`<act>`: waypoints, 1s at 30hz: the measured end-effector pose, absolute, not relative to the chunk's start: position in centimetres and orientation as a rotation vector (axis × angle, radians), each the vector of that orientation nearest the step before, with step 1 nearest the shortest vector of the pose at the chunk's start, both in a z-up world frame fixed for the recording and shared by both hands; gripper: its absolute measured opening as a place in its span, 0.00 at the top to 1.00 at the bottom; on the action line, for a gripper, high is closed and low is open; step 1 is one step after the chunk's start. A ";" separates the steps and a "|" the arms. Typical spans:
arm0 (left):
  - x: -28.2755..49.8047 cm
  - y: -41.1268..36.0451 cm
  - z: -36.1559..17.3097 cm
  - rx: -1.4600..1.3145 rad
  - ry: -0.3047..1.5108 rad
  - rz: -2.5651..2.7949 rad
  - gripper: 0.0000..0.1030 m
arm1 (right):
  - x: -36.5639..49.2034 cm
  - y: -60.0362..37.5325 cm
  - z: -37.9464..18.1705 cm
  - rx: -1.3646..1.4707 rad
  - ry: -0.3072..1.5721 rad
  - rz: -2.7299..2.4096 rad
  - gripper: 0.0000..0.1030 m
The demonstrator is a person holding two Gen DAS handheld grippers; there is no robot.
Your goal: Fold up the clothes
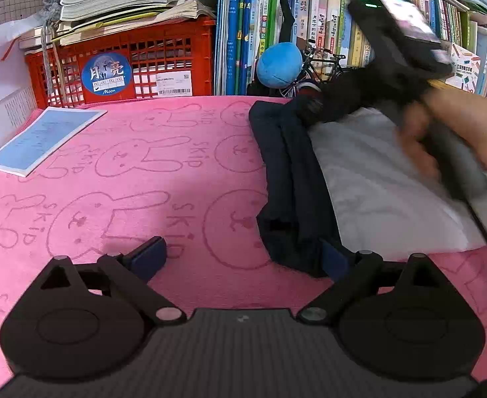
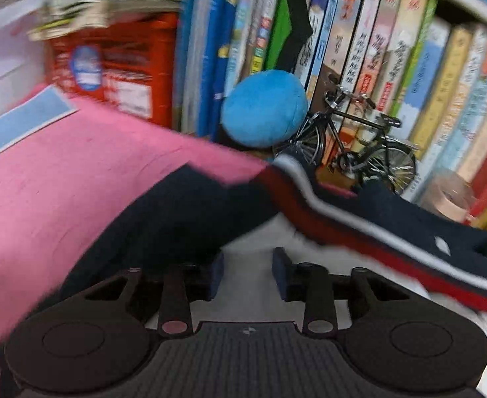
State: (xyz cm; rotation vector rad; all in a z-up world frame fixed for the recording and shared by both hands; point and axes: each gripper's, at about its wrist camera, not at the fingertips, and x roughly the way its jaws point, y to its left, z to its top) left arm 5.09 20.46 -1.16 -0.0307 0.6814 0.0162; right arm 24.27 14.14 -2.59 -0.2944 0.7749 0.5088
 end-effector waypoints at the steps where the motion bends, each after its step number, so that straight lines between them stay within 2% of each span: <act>1: 5.1 20.5 -1.2 -0.032 0.681 0.016 0.06 | 25.3 14.4 -2.7 -0.263 0.782 0.512 0.70; 5: 5.1 20.5 -1.3 -0.029 0.683 0.016 0.04 | 26.3 13.1 -2.3 -0.140 0.791 0.555 0.70; 7: 5.1 20.6 -1.3 -0.028 0.685 0.015 0.04 | 25.9 11.8 -1.8 -0.079 0.791 0.583 0.66; 8: 5.1 20.6 -1.3 -0.028 0.685 0.016 0.03 | 25.7 11.2 -1.5 -0.048 0.790 0.597 0.63; 9: 5.1 20.6 -1.3 -0.027 0.686 0.017 0.03 | 25.4 10.5 -1.3 -0.018 0.790 0.611 0.54; 11: 5.1 20.6 -1.4 -0.025 0.687 0.019 0.03 | 22.8 7.6 -0.3 0.016 0.748 0.657 0.43; 12: 5.1 20.6 -1.4 -0.024 0.687 0.021 0.02 | 20.9 6.0 0.1 -0.003 0.719 0.675 0.41; 17: 5.2 20.6 -1.4 -0.020 0.692 0.032 0.00 | 12.6 -2.5 0.1 -0.182 0.663 0.650 0.42; 20: 5.2 20.6 -1.4 -0.018 0.695 0.038 0.00 | 11.1 -10.1 -1.5 -0.200 0.706 0.492 0.44; 23: 5.2 20.6 -1.4 -0.013 0.694 0.041 0.00 | 10.5 -18.8 -3.5 -0.172 0.756 0.249 0.53; 25: 4.9 20.6 -1.3 -0.007 0.696 0.047 0.00 | 9.7 -23.3 -3.7 -0.136 0.737 0.166 0.74; 26: 4.7 20.6 -1.1 -0.007 0.700 0.061 0.00 | 9.3 -24.5 -3.3 -0.124 0.728 0.136 0.78; 28: 4.1 20.5 -0.6 -0.004 0.702 0.096 0.00 | 8.4 -25.9 -2.3 -0.111 0.708 0.079 0.66; 30: 2.9 19.5 0.6 0.020 0.656 0.127 0.01 | 7.3 -25.9 -1.7 -0.101 0.671 0.108 0.65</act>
